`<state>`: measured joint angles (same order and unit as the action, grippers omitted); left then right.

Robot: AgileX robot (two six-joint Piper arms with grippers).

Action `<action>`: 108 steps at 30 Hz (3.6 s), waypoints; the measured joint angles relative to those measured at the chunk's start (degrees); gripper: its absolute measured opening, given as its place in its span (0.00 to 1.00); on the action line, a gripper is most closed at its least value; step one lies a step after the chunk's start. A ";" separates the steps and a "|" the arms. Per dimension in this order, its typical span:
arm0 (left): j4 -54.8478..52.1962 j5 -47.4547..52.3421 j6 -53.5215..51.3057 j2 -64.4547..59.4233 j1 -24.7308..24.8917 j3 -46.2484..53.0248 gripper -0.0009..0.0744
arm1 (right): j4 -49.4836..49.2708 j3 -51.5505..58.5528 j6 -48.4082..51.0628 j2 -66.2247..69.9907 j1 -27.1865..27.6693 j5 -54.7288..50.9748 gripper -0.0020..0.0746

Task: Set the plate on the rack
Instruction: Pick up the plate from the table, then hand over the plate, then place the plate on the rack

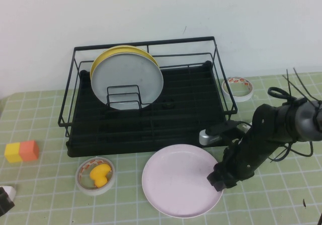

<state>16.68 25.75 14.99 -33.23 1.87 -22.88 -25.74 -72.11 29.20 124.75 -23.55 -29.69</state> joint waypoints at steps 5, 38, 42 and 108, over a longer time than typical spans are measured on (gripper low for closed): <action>0.43 0.07 0.00 0.00 0.00 0.00 0.01 | -0.10 -0.18 -0.36 0.56 0.00 0.67 0.35; 53.82 11.57 -33.75 -2.31 0.00 0.00 0.85 | -18.71 -7.07 16.87 -22.68 -3.51 -12.36 0.04; 55.08 11.30 -37.54 -4.89 0.00 0.00 0.86 | -24.63 -7.07 22.00 -25.96 -3.95 -12.85 0.04; 80.47 2.97 -179.49 -78.21 6.71 -55.98 0.17 | 2.91 -24.75 25.54 -36.11 2.72 -37.19 0.03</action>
<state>97.16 28.73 -164.50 -111.44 8.58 -78.87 -22.82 -96.86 54.74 88.63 -20.83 -66.89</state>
